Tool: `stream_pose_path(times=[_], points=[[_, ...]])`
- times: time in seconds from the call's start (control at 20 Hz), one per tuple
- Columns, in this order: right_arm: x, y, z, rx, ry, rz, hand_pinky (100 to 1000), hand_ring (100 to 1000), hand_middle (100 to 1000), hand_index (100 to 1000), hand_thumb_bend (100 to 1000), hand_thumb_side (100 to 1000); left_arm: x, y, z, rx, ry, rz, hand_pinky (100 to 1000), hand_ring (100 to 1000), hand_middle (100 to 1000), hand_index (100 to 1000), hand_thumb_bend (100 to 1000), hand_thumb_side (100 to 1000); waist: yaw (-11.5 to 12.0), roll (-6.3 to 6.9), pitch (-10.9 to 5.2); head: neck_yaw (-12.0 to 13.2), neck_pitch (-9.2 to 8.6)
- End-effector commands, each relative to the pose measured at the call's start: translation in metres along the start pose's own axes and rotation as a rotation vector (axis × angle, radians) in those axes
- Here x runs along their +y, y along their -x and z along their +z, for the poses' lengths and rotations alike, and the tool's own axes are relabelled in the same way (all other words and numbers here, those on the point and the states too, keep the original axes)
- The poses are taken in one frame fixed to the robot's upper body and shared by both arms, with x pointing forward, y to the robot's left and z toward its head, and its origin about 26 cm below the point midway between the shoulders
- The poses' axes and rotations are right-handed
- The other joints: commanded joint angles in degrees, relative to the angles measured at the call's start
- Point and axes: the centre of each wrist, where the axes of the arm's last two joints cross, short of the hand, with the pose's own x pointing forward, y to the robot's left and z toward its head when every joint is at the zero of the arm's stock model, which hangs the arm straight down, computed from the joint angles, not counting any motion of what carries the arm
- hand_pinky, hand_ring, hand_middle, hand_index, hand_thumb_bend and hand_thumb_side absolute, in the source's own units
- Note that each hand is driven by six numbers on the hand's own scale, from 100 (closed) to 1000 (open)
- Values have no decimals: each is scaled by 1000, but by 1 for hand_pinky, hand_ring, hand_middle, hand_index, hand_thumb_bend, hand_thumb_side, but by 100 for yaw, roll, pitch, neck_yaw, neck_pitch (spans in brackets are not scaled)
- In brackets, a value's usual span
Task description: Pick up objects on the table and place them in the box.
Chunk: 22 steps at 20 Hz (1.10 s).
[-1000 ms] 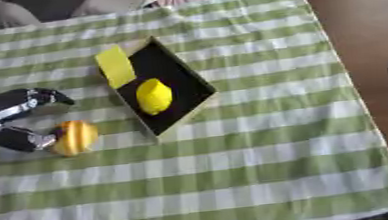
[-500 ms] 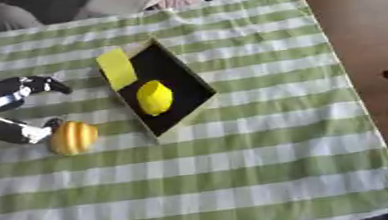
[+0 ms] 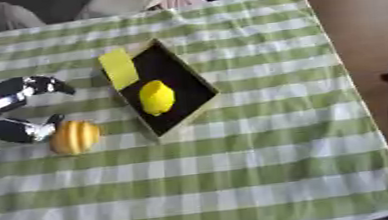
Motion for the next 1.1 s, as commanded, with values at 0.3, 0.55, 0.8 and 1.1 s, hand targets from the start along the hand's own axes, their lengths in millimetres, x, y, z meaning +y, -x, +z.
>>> stream_pose_path(times=[0.3,0.55,0.8,1.1], points=[[3,-3,-5,7,-31,-1,1000,1000,803,1000,100,470,4,4,8,-233,395,-264,1000,939,824,904,100,801,-50,-30,-114,53,28],[5,-3,-5,12,-44,-1,1000,1000,801,1000,100,470,7,5,13,-219,404,-279,1000,938,823,914,100,926,-63,-27,-112,48,28],[8,-2,-5,16,-59,2,1000,1000,799,1000,100,470,9,7,17,-194,432,-300,1000,944,837,934,100,932,-57,-25,-88,44,28],[13,-2,-3,21,-72,7,1000,1000,796,1000,100,470,9,10,19,-158,475,-325,1000,938,842,949,176,827,-50,-27,-64,34,28]])
